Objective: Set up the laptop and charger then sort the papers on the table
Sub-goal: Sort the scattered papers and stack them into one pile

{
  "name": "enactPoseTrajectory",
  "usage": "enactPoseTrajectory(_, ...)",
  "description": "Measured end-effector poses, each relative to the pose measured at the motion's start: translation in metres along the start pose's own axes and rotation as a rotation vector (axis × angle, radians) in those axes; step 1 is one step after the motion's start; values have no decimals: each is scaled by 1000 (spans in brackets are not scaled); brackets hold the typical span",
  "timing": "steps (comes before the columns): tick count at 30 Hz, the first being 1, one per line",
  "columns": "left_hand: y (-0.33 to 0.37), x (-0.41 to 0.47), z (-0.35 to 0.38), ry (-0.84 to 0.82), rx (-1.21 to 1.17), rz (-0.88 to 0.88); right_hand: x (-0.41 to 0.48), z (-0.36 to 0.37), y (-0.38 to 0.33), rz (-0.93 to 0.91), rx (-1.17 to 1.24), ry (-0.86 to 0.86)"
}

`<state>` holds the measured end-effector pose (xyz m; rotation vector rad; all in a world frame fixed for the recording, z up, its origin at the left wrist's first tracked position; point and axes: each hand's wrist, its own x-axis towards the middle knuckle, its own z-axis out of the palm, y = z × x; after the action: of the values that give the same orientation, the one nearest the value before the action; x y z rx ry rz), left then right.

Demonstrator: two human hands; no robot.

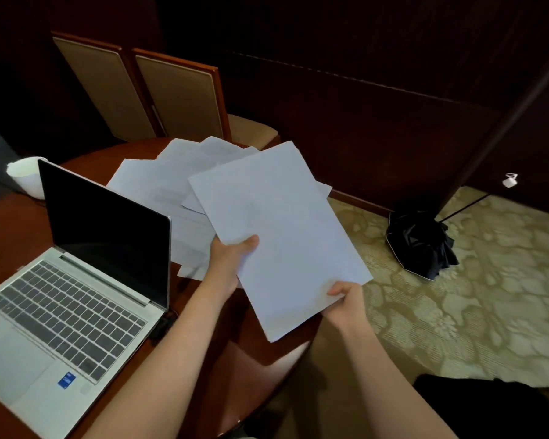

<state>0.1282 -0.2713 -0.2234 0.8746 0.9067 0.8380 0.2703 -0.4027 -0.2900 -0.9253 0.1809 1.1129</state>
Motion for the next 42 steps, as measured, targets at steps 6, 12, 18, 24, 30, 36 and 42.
enactPoseTrajectory(6, 34, 21, -16, -243, 178, -84, -10, -38, -22, 79, 93, -270)
enactPoseTrajectory(12, 18, 21, -10, -437, 574, -360, -10, -26, -31, 180, -439, -136)
enactPoseTrajectory(18, -10, 33, -8, -251, 713, -381, -11, -19, 1, -40, -308, 98)
enactPoseTrajectory(24, -41, 44, -11, -208, 989, -303, -6, -12, 13, -47, -352, 396)
enactPoseTrajectory(30, -59, 65, -27, -215, 1434, -21, 6, -30, 17, 6, -396, 566)
enactPoseTrajectory(36, -70, 84, -28, -273, 1597, -193, 2, -38, 8, -19, -391, 587)
enactPoseTrajectory(42, -70, 90, -24, -251, 1691, -320, -9, -57, 1, -34, -357, 650)
